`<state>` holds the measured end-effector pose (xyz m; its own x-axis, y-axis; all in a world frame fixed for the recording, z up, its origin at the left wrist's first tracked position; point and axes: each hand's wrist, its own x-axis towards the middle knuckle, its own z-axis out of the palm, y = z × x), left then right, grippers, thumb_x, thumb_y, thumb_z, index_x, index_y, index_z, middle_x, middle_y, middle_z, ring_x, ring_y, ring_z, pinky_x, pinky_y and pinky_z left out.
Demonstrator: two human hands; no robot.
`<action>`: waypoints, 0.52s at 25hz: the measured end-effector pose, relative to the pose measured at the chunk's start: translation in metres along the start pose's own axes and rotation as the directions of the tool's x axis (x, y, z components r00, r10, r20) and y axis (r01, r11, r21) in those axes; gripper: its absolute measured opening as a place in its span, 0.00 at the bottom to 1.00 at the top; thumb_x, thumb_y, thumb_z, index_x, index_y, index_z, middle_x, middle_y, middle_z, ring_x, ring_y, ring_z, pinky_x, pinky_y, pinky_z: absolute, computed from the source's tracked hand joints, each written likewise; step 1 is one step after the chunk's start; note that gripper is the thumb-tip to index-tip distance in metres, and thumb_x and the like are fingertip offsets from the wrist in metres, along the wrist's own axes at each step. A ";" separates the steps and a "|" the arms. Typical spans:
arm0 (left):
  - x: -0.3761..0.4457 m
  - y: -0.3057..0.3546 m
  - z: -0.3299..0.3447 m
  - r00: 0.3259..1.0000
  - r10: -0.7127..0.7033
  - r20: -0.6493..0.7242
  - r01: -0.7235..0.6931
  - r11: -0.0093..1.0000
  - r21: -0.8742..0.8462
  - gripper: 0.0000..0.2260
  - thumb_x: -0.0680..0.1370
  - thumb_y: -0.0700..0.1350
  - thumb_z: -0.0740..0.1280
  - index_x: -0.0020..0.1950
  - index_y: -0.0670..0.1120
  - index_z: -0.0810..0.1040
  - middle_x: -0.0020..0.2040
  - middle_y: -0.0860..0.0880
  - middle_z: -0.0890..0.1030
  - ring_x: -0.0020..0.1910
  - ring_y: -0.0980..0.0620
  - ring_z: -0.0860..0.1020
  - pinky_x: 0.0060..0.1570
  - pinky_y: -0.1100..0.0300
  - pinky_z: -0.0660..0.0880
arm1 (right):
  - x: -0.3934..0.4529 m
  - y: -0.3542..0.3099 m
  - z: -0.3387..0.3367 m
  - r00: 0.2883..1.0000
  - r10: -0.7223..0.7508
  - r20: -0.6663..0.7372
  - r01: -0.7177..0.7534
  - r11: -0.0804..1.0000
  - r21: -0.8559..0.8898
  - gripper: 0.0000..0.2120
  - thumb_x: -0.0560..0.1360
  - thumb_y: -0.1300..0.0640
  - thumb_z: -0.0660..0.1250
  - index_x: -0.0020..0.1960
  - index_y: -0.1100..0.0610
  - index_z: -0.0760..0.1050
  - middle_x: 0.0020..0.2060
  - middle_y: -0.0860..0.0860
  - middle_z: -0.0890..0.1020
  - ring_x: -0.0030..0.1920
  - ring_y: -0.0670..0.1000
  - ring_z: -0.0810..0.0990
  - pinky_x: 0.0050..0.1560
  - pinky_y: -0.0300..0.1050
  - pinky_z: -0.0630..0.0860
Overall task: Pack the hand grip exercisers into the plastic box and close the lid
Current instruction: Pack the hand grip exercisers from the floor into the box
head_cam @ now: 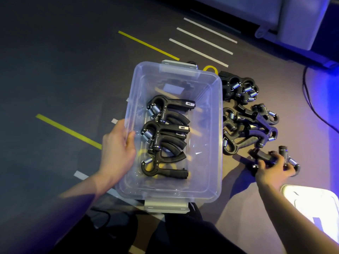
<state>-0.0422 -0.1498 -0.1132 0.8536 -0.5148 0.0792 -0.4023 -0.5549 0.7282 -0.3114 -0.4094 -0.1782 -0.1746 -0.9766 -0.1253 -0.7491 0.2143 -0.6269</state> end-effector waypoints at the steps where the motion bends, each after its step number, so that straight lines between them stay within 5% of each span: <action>1: 0.000 0.000 0.000 1.000 0.004 -0.003 -0.004 1.000 -0.004 0.03 0.75 0.35 0.63 0.45 0.42 0.71 0.24 0.48 0.65 0.24 0.51 0.65 0.28 0.52 0.54 | -0.005 -0.008 -0.004 0.998 -0.049 -0.025 0.051 0.998 0.047 0.20 0.75 0.62 0.66 0.65 0.55 0.69 0.71 0.58 0.57 0.66 0.58 0.68 0.66 0.41 0.62; 6: 0.001 -0.005 -0.001 1.000 0.006 -0.008 -0.006 1.000 -0.018 0.04 0.75 0.35 0.63 0.44 0.43 0.70 0.24 0.51 0.64 0.24 0.53 0.63 0.28 0.54 0.54 | -0.045 -0.067 -0.026 0.889 -0.456 -0.044 0.451 0.854 0.259 0.22 0.74 0.66 0.67 0.57 0.41 0.68 0.66 0.52 0.60 0.45 0.31 0.74 0.49 0.32 0.72; 10: 0.004 -0.005 0.000 1.000 -0.006 -0.011 0.006 1.000 -0.029 0.03 0.76 0.36 0.62 0.49 0.40 0.73 0.24 0.52 0.65 0.25 0.50 0.65 0.31 0.54 0.57 | -0.081 -0.113 -0.037 0.630 -0.776 0.001 0.731 0.594 0.336 0.23 0.70 0.74 0.60 0.62 0.59 0.71 0.66 0.57 0.61 0.58 0.31 0.70 0.53 0.31 0.72; 13: 0.003 -0.005 -0.001 1.000 -0.005 -0.008 0.005 1.000 -0.030 0.02 0.76 0.36 0.62 0.47 0.40 0.72 0.24 0.51 0.65 0.25 0.52 0.66 0.31 0.54 0.52 | -0.108 -0.137 -0.034 0.382 -0.912 0.148 0.857 0.410 0.314 0.24 0.67 0.77 0.58 0.60 0.63 0.73 0.67 0.59 0.62 0.64 0.33 0.64 0.58 0.34 0.68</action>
<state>-0.0378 -0.1478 -0.1161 0.8583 -0.5068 0.0805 -0.3877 -0.5376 0.7488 -0.2117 -0.3325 -0.0521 0.7109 -0.5711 0.4104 -0.2560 -0.7537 -0.6054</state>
